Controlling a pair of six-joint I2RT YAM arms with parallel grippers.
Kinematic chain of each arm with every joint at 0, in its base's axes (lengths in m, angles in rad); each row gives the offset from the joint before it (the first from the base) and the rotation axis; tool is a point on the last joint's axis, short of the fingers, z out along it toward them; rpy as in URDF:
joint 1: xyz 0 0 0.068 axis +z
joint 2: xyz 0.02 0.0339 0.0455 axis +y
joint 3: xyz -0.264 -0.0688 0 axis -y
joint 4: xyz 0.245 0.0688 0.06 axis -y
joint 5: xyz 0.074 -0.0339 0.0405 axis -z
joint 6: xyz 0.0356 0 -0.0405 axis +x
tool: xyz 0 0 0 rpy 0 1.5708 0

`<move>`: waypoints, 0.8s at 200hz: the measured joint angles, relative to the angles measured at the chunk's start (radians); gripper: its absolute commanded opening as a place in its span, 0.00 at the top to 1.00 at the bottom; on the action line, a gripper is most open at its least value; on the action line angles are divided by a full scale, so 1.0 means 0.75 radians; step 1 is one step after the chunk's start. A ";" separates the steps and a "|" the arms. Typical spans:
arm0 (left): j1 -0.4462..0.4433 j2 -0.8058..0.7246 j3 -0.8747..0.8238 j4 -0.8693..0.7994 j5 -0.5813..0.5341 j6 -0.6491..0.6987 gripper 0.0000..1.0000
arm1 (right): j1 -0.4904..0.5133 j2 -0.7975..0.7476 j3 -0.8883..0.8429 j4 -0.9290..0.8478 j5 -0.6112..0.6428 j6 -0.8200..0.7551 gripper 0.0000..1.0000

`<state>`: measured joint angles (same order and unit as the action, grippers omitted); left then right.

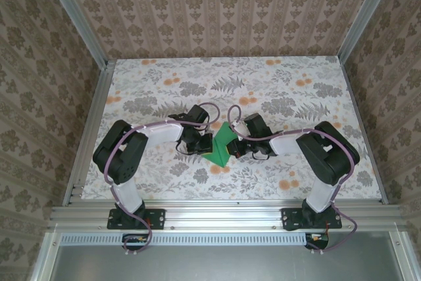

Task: Fold a paper plane with a square sheet of paper (pick it up from the middle)
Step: Fold the triangle a second time at the center of the table.

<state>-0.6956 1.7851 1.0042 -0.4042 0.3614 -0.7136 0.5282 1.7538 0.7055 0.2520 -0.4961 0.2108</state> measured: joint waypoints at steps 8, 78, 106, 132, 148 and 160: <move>0.000 0.000 0.000 0.000 -0.001 0.000 0.97 | 0.000 0.001 0.001 0.000 0.000 0.000 0.96; -0.004 0.000 0.004 -0.005 -0.005 0.004 0.93 | 0.001 0.005 0.004 -0.001 0.009 -0.005 0.96; -0.007 0.000 0.016 -0.021 -0.019 0.007 0.87 | 0.004 0.005 0.007 -0.003 0.019 -0.007 0.96; -0.007 -0.007 0.034 -0.040 -0.028 0.009 0.85 | 0.007 0.005 0.009 -0.008 0.025 -0.010 0.96; -0.007 -0.027 0.052 -0.039 -0.026 0.006 0.86 | 0.007 0.005 0.009 -0.008 0.025 -0.010 0.96; -0.007 -0.045 0.066 -0.029 -0.023 -0.002 0.88 | 0.007 0.005 0.009 -0.008 0.025 -0.010 0.96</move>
<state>-0.7006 1.7515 1.0534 -0.4259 0.3439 -0.7151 0.5331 1.7573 0.7124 0.2459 -0.4774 0.2035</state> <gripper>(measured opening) 0.135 0.054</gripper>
